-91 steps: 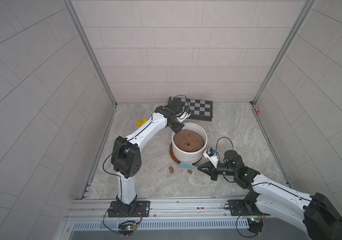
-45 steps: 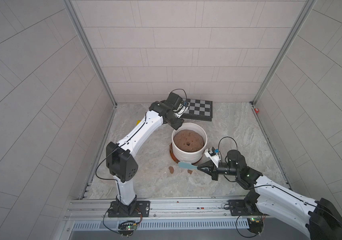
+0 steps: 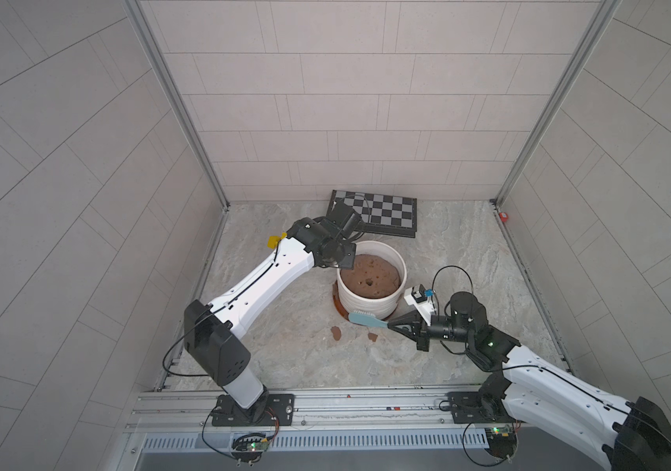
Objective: Scrub the dried mud off the ceramic pot
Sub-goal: Rotate the pot on the tray.
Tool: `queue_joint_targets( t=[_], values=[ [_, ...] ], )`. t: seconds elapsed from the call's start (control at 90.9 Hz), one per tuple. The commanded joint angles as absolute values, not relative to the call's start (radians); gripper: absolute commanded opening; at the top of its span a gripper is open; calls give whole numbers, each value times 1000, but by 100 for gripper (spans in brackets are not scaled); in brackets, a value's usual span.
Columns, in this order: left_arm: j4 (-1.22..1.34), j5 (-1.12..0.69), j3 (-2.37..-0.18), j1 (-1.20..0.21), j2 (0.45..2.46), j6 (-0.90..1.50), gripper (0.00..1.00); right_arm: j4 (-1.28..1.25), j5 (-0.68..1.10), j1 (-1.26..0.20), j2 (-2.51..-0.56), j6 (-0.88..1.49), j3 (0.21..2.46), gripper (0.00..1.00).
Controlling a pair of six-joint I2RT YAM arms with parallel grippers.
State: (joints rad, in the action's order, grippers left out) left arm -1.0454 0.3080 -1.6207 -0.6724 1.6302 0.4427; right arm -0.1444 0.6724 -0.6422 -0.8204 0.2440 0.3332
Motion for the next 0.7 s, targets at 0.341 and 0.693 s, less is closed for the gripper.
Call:
queue_joint_targets(
  t=[0.341,0.693],
  values=[
    [-1039,454,-1520,-747,1679,716,42,-171,688,-637,-794,255,338,0],
    [-1034,471,-1506,-747,1728,711,20,-197,696,-637,-802,260,335,0]
  ],
)
